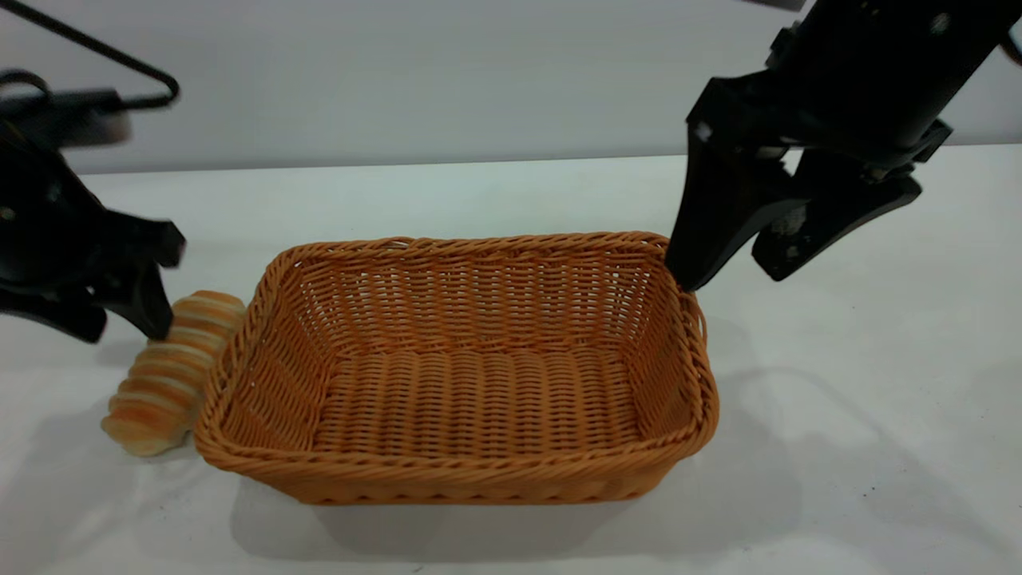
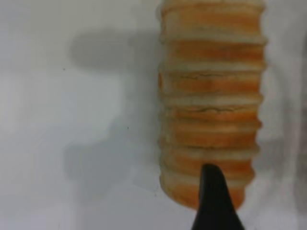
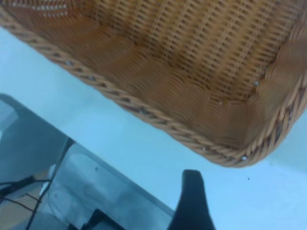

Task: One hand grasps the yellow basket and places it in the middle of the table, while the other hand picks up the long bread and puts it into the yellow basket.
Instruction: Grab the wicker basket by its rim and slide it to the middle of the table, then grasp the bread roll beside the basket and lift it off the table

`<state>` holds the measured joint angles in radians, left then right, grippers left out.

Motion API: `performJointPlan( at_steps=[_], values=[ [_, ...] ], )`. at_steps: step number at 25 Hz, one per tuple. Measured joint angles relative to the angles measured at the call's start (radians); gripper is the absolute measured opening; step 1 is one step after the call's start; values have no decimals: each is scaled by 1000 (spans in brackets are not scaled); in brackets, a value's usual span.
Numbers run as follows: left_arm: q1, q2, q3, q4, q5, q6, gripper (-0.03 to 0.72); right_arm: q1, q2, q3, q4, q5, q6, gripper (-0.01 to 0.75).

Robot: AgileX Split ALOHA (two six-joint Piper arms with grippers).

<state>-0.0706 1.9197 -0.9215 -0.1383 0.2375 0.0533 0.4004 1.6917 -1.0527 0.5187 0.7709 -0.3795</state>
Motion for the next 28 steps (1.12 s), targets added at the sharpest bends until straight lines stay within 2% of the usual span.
performJointPlan(
  at_steps=[12, 15, 18, 20, 22, 23, 28],
  values=[
    [0, 223, -116, 12, -23, 4, 528, 0, -93, 0, -30, 84, 1, 589],
    [0, 242, -118, 12, -45, 4, 506, 0, -109, 0, -30, 91, 1, 589],
    [0, 247, -120, 12, -48, 4, 403, 0, -115, 0, -32, 95, 1, 589],
    [1, 247, -119, 17, -46, 4, 280, 0, -118, 0, -32, 97, 1, 589],
    [1, 245, -119, 46, -45, 4, 124, 0, -119, 0, -32, 100, 1, 589],
    [1, 240, -119, 69, -39, 4, 80, 0, -119, 0, -32, 102, 1, 589],
    [1, 177, -118, 147, 31, -9, 75, 0, -120, 0, -33, 111, 1, 589]
  ],
)
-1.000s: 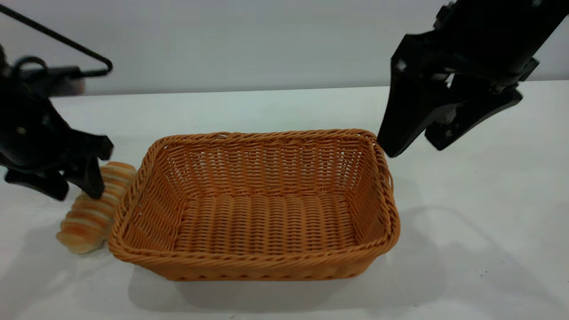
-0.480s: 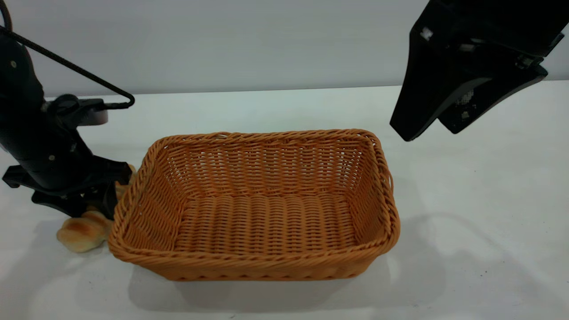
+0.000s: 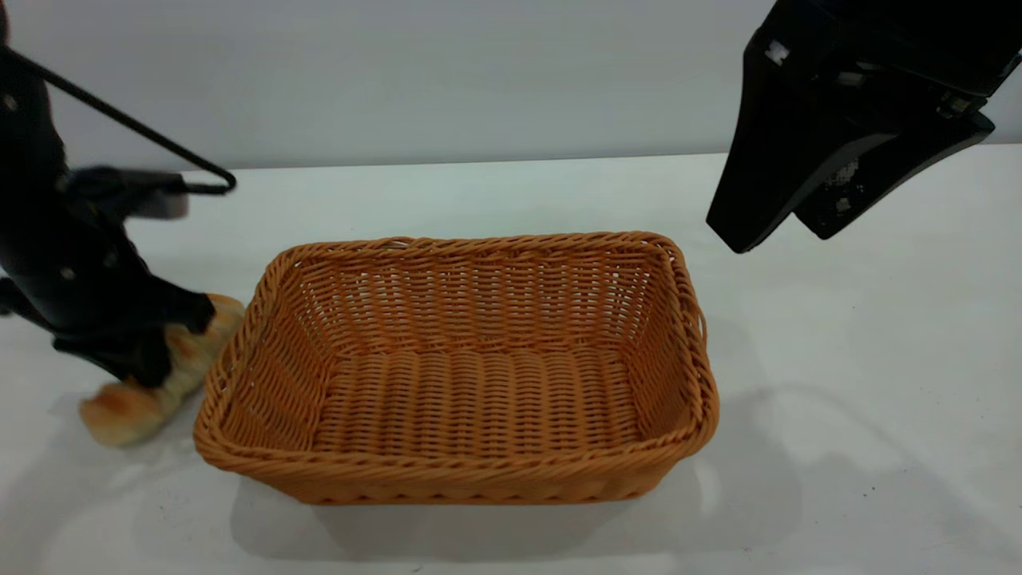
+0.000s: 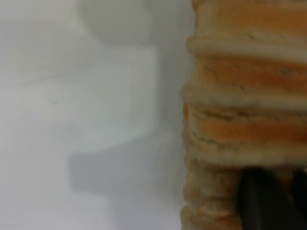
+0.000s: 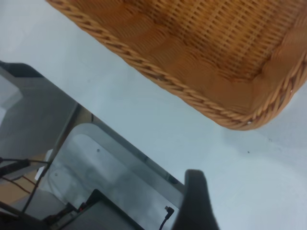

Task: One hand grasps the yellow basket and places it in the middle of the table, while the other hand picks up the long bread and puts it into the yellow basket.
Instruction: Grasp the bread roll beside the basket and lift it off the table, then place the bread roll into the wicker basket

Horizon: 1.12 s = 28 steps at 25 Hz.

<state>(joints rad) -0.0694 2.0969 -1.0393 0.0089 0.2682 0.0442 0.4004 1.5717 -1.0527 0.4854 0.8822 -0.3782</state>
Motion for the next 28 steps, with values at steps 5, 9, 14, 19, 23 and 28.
performJointPlan(
  at_steps=[5, 9, 14, 19, 23, 28],
  values=[
    [1, -165, 3, 0, 47, -11, 75, 0, 0, 0, -4, 1, 0, 589],
    [-4, -286, 3, -94, 69, -15, 75, 0, 0, 0, -6, 1, 0, 589],
    [-100, -321, 4, -235, 71, 66, 75, 0, 0, 0, -11, 1, -1, 589],
    [-268, -311, 5, -360, 36, 195, 75, 0, 0, 0, -12, 1, -1, 589],
    [-369, -288, 5, -391, -6, 275, 75, 0, -5, 0, -12, 21, -1, 589],
    [-424, -215, 5, -394, -23, 294, 107, 0, -65, 1, -12, 31, -1, 589]
  ],
)
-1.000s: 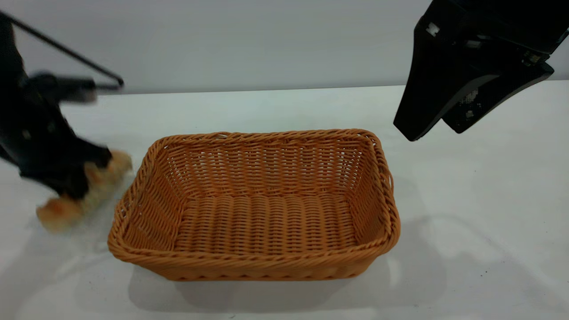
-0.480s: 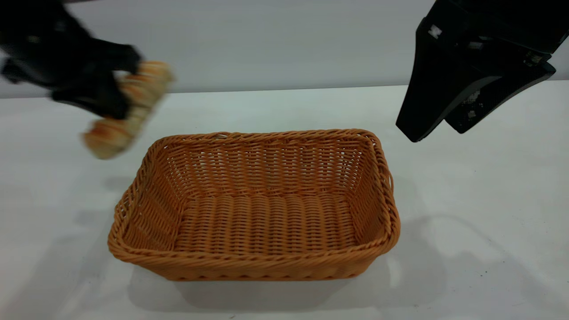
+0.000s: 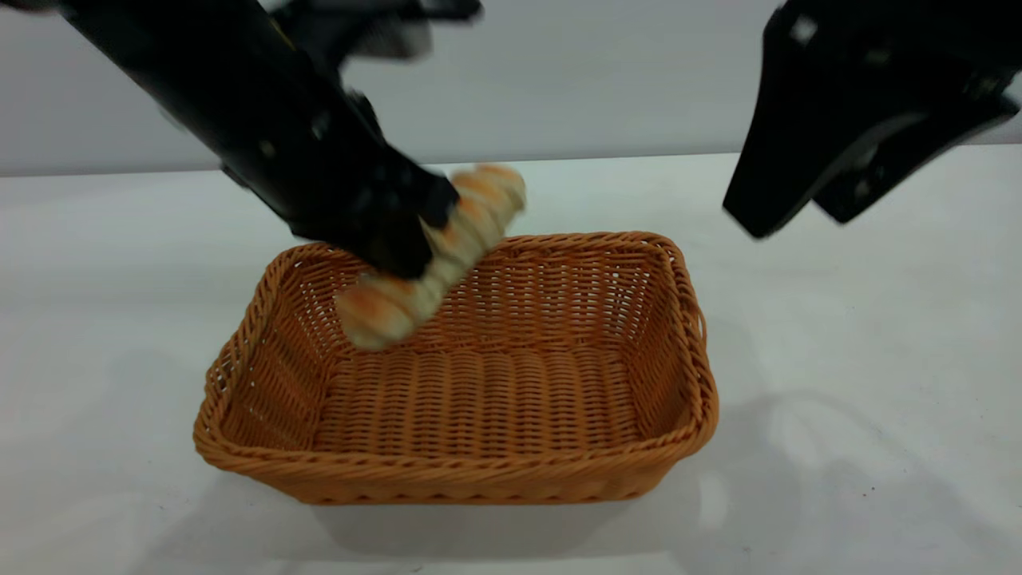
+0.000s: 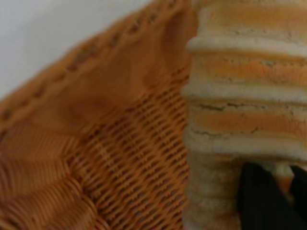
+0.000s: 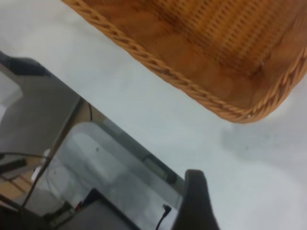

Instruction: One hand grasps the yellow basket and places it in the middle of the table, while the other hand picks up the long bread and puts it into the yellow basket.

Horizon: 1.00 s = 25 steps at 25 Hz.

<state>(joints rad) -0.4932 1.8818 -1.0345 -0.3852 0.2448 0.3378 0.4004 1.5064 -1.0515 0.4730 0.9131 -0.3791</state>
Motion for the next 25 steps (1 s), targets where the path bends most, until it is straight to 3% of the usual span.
performJointPlan(
  at_steps=[3, 8, 11, 14, 20, 25],
  values=[
    [3, 31, 0, 1, -5, 8, 228, 0, -63, 0, -4, 7, 0, 589],
    [13, 21, 0, 3, -17, 13, 515, 0, -179, 0, -41, 21, 0, 589],
    [39, -36, 0, 15, 11, 13, 601, 0, -245, 0, -80, 35, 17, 589],
    [91, -127, 0, 69, 80, 16, 612, 0, -305, 2, -124, 61, 43, 589],
    [245, -342, 0, 107, 291, 17, 557, 0, -412, 4, -208, 136, 84, 589],
    [332, -531, 32, 112, 427, 26, 544, 0, -520, 95, -231, 151, 87, 589]
  ],
)
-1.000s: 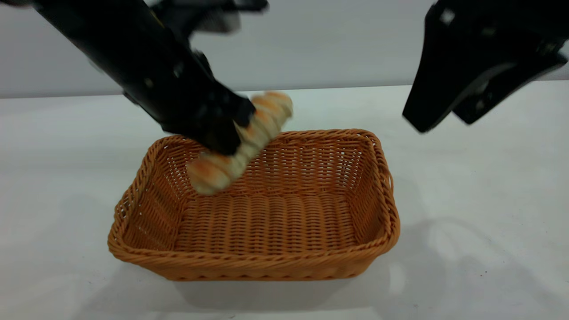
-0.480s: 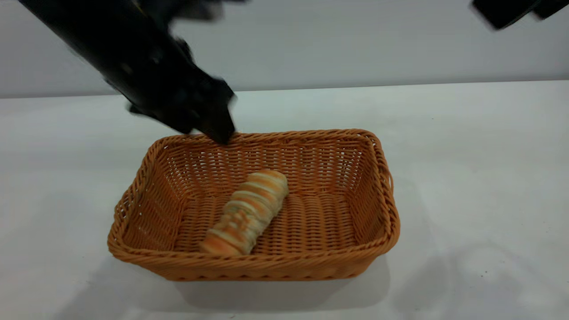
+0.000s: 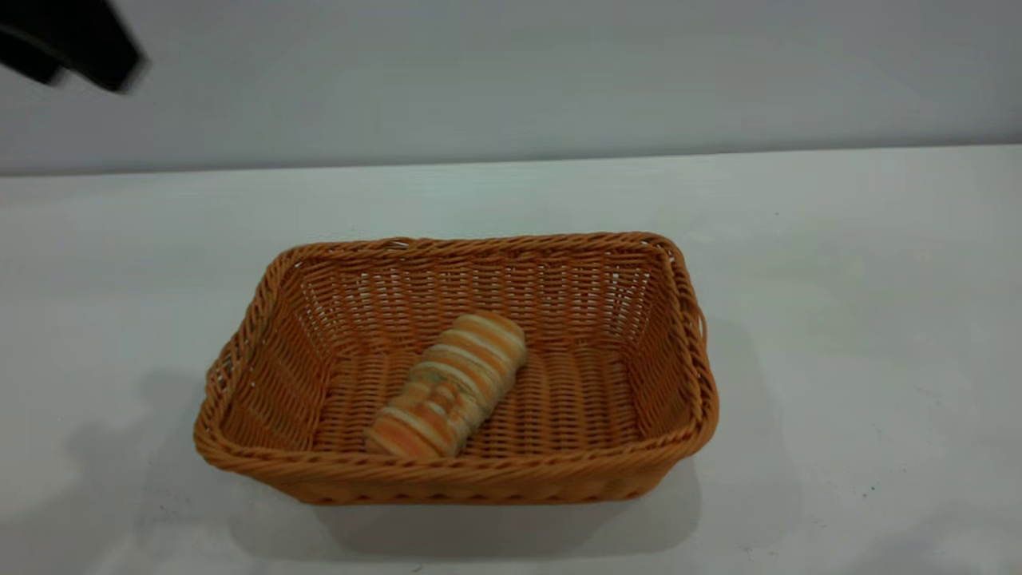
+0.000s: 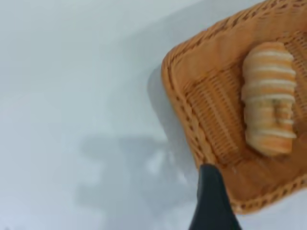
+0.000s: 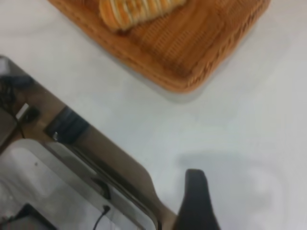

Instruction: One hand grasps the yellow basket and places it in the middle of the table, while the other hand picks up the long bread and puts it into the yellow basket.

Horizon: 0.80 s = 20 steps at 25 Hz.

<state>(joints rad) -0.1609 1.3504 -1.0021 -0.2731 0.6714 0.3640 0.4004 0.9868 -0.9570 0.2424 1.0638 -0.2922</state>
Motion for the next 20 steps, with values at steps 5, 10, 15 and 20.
performJointPlan(
  at_steps=[5, 10, 15, 20],
  values=[
    [11, -177, 38, 1, 135, 5, 544, 0, -147, 116, -23, 0, 9, 589],
    [11, -335, 77, 1, 304, 5, 544, 0, -317, 194, -26, 5, 35, 589],
    [11, -513, 205, 1, 345, 5, 544, 0, -493, 274, -64, 15, 69, 589],
    [11, -716, 348, 1, 361, 5, 544, 0, -609, 359, -158, 14, 183, 587]
  ],
)
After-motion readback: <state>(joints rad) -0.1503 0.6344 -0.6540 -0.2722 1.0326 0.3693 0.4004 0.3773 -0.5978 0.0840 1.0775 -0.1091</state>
